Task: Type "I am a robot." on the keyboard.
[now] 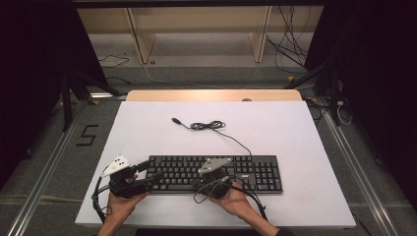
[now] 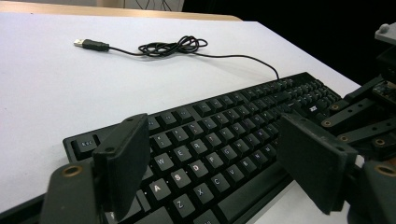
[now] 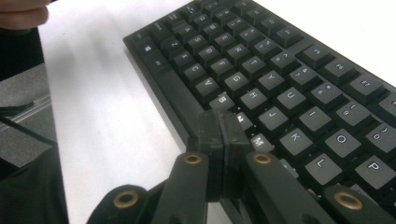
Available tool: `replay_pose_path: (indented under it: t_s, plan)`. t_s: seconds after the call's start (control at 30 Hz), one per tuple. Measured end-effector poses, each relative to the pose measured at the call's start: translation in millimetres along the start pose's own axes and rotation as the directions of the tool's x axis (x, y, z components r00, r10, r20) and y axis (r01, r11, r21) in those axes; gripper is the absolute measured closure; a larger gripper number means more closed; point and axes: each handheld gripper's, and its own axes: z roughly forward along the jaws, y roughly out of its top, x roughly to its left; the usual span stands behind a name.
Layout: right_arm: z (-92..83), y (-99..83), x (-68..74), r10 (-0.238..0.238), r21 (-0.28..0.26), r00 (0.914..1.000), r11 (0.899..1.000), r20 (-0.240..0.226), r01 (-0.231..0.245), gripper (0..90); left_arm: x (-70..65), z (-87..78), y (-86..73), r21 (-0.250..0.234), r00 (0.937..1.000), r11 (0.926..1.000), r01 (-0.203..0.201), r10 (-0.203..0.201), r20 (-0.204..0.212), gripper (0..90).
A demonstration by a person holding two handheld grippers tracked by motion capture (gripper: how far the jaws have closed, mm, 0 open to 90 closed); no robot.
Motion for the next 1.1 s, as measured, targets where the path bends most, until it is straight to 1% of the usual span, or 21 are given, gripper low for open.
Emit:
replay_pose_path:
  t_s: [0.43,0.53,0.57,0.6,0.63,0.7,0.87,0.93,1.0,1.1]
  plan:
    - [8.1,-2.2,-1.2,0.001,0.031,0.9999,1.000,0.014,-0.001,90.0,1.0,-0.2,0.0,0.001,1.0000,1.0000,0.000,0.000,-0.002,25.3]
    - [9.3,-2.5,-1.3,-0.003,0.035,0.9999,0.999,0.015,0.002,90.0,1.2,-0.1,-0.1,0.003,1.0000,1.0000,0.000,0.000,-0.002,25.3]
    - [10.6,-3.0,-1.1,-0.010,0.044,0.9997,0.999,0.024,0.009,90.0,1.2,-0.1,-0.1,0.003,1.0000,1.0000,0.001,-0.001,-0.002,25.4]
    - [11.8,-4.5,-0.7,-0.014,0.039,0.9994,0.999,0.031,0.013,90.0,1.2,-0.1,-0.1,0.003,1.0000,1.0000,0.001,-0.001,-0.002,25.3]
    - [12.2,-5.2,-0.6,-0.008,0.032,0.9994,0.999,0.033,0.007,90.0,1.0,0.1,-0.1,0.001,1.0000,1.0000,0.003,-0.003,-0.002,25.3]
    - [12.1,-5.0,0.3,-0.021,0.037,0.9990,0.999,0.039,0.019,90.0,1.0,0.3,-0.2,0.002,1.0000,1.0000,0.002,-0.002,-0.003,25.3]
    - [11.3,-4.5,-0.3,-0.006,0.037,0.9995,0.999,0.032,0.005,90.0,1.5,0.3,-0.3,0.002,1.0000,1.0000,0.003,-0.003,-0.005,25.3]
    - [9.9,-4.3,-0.9,0.009,0.030,0.9997,1.000,0.023,-0.010,90.0,2.0,0.4,-0.3,0.003,1.0000,1.0000,0.005,-0.005,-0.007,25.3]
    - [7.3,-3.5,-2.3,0.024,0.007,0.9997,1.000,0.009,-0.024,87.3,2.8,0.2,-0.3,0.005,1.0000,1.0000,0.005,-0.005,-0.008,25.3]
    - [3.0,-1.9,-3.3,0.034,-0.025,0.9994,0.999,0.001,-0.034,83.9,3.5,0.1,-0.2,0.006,0.9999,1.0000,0.007,-0.007,-0.011,25.3]
